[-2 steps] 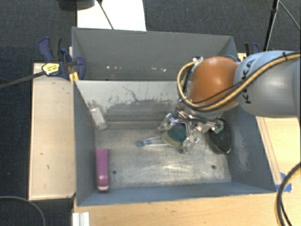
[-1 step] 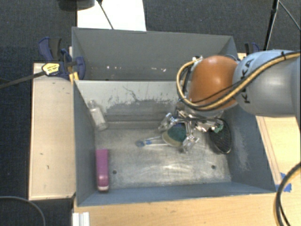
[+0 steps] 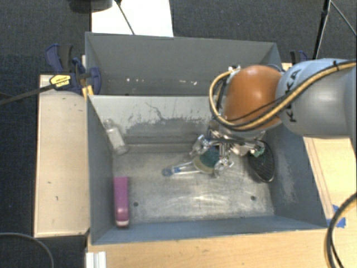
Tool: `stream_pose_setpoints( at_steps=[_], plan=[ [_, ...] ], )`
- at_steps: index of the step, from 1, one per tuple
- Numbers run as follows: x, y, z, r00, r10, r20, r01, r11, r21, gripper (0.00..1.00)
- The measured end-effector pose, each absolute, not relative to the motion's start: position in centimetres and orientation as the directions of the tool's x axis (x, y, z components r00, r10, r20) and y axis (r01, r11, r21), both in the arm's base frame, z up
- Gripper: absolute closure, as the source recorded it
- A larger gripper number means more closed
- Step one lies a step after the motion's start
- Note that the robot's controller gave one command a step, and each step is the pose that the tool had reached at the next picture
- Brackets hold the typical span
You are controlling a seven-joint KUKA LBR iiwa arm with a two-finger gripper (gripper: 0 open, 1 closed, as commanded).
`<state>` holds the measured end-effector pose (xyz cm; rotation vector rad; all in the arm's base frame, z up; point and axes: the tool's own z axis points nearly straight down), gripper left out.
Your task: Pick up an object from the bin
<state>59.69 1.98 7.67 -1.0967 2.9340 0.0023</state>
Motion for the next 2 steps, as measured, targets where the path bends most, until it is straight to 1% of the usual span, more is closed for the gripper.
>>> stream_pose_setpoints(
  at_steps=[1, 2],
  plan=[
    [59.95, 2.02, 16.95, -0.763, -0.646, -0.01, -0.646, 0.763, -0.006, 1.0],
    [60.03, 2.05, 17.2, -0.769, -0.639, -0.007, -0.639, 0.769, -0.002, 1.0]
  ],
)
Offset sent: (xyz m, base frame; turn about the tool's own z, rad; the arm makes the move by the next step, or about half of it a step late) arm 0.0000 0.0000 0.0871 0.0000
